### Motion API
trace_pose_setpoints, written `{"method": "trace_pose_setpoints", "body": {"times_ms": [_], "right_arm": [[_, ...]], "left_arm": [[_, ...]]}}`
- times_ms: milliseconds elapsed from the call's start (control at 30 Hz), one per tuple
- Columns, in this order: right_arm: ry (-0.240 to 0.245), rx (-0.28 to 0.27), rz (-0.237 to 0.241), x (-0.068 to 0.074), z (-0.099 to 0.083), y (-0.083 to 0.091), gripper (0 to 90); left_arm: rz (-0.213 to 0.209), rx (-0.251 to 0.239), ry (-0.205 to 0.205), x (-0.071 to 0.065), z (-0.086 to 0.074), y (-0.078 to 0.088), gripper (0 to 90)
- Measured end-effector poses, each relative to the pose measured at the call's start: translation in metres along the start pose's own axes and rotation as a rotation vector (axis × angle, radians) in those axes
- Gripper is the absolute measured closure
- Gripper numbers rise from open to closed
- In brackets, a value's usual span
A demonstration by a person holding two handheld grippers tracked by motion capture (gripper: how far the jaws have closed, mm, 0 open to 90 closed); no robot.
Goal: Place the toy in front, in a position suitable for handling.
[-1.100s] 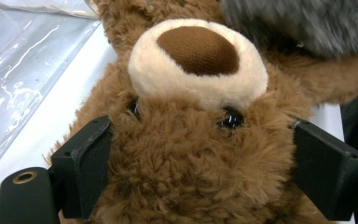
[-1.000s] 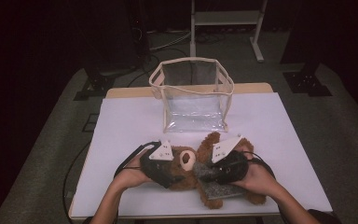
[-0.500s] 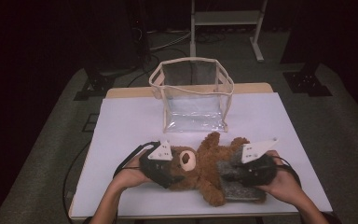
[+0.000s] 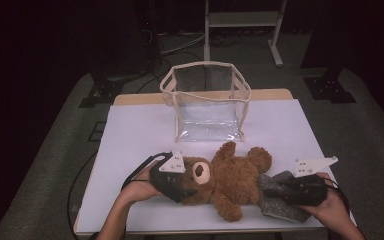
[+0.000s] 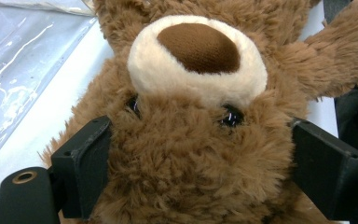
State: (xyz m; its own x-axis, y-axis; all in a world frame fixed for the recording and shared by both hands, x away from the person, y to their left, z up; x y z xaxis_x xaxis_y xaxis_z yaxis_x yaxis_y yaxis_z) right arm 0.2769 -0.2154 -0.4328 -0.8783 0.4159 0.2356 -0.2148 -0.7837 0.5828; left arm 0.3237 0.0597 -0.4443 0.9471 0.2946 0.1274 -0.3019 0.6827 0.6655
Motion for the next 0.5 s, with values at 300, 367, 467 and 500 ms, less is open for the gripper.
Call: {"method": "trace_pose_setpoints", "body": {"times_ms": [300, 367, 467, 500], "right_arm": [[0.053, -0.019, 0.018, -0.015, 0.043, -0.019, 72.1], [0.051, -0.029, 0.031, -0.017, 0.050, -0.026, 72.1], [0.058, -0.029, 0.043, -0.015, 0.049, -0.033, 72.1], [0.054, -0.028, 0.046, -0.014, 0.048, -0.033, 72.0]], "left_arm": [[-0.008, 0.022, -0.029, -0.004, -0.002, 0.002, 14.0], [-0.008, 0.023, -0.028, -0.003, -0.002, 0.002, 14.0], [-0.012, 0.025, -0.031, -0.002, -0.001, 0.003, 13.9], [-0.014, 0.023, -0.032, -0.002, 0.000, 0.004, 13.9]]}}
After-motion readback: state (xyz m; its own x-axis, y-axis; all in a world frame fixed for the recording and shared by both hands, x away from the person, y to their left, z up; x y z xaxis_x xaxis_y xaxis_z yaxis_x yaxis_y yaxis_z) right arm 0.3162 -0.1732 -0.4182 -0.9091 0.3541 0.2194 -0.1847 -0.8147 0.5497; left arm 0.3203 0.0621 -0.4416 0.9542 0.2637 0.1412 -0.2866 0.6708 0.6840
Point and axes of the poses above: each handheld gripper's, and its own axes: y roughly backward along the jaws, z roughly out of its top, x roughly to its left, the point moved 8 cm from there along -y, roughly forward along the jaws, and after that the axes turned 4 degrees about z, right-handed, at the moved point
